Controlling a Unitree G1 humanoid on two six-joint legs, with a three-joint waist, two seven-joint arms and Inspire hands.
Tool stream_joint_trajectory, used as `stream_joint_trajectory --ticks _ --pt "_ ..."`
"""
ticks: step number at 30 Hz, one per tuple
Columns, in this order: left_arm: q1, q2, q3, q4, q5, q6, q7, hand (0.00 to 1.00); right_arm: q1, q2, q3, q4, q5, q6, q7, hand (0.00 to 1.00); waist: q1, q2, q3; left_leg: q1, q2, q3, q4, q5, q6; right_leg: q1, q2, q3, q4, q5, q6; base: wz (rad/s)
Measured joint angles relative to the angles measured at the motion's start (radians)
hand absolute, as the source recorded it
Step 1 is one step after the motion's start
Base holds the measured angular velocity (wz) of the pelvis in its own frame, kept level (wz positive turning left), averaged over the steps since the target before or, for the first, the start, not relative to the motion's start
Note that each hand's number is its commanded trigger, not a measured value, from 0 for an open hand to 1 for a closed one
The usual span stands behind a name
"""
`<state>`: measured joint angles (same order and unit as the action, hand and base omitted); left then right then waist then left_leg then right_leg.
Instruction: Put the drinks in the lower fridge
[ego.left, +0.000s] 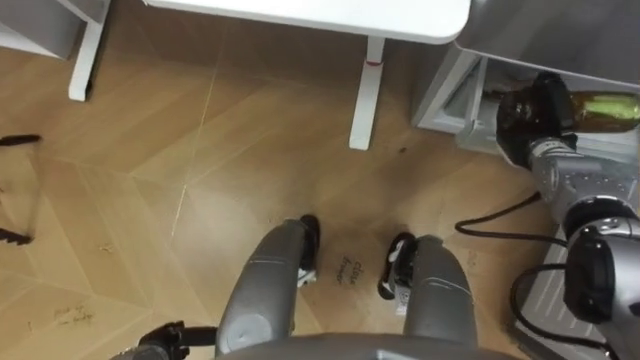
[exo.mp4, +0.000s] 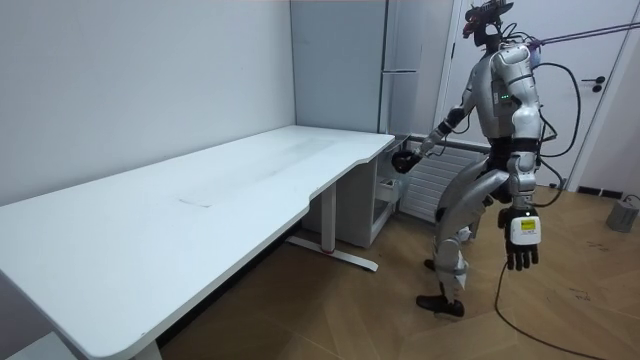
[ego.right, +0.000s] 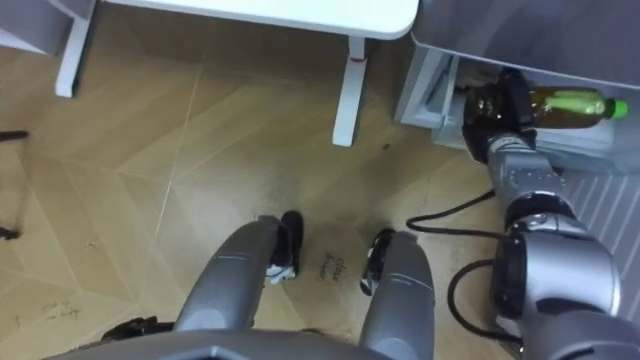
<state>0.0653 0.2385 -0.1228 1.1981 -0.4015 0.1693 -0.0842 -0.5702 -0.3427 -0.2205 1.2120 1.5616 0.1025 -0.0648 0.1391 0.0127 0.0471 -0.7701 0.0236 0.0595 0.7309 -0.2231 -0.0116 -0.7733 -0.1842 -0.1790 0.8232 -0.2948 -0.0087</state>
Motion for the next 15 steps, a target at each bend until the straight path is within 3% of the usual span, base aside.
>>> stream_joint_trajectory --ticks 1,2,7,15 --pt "0.000 0.002 0.001 0.000 0.000 -0.002 0.005 0.00 -0.010 -0.009 0.000 0.000 0.000 0.000 -0.001 0.26 0.000 0.000 0.0001 -0.003 -0.001 -0.003 0.003 -0.004 0.001 0.000 0.000 -0.001 0.001 -0.002 -0.003 0.07" --pt "0.000 0.004 0.002 0.000 0.000 -0.003 0.008 0.00 -0.015 -0.012 0.000 0.000 -0.001 0.000 -0.002 0.00 0.001 -0.001 0.0008 -0.004 -0.001 -0.004 0.007 -0.007 0.001 0.000 0.000 -0.001 0.005 -0.004 -0.004 0.07" --pt "-0.001 0.008 0.003 0.000 0.001 -0.004 0.016 0.00 -0.032 -0.023 0.001 0.000 -0.011 0.006 -0.019 0.00 0.004 -0.002 0.0008 -0.022 0.000 -0.004 0.056 -0.045 0.000 -0.011 -0.006 -0.002 0.046 -0.040 -0.001 0.03" --pt "-0.002 0.010 0.003 0.001 0.001 -0.005 0.015 0.00 -0.031 -0.024 0.003 0.000 -0.039 0.006 -0.028 0.00 0.001 -0.002 0.0007 -0.034 0.007 -0.004 0.103 -0.076 0.000 -0.016 -0.008 -0.003 0.084 -0.066 -0.001 0.00"
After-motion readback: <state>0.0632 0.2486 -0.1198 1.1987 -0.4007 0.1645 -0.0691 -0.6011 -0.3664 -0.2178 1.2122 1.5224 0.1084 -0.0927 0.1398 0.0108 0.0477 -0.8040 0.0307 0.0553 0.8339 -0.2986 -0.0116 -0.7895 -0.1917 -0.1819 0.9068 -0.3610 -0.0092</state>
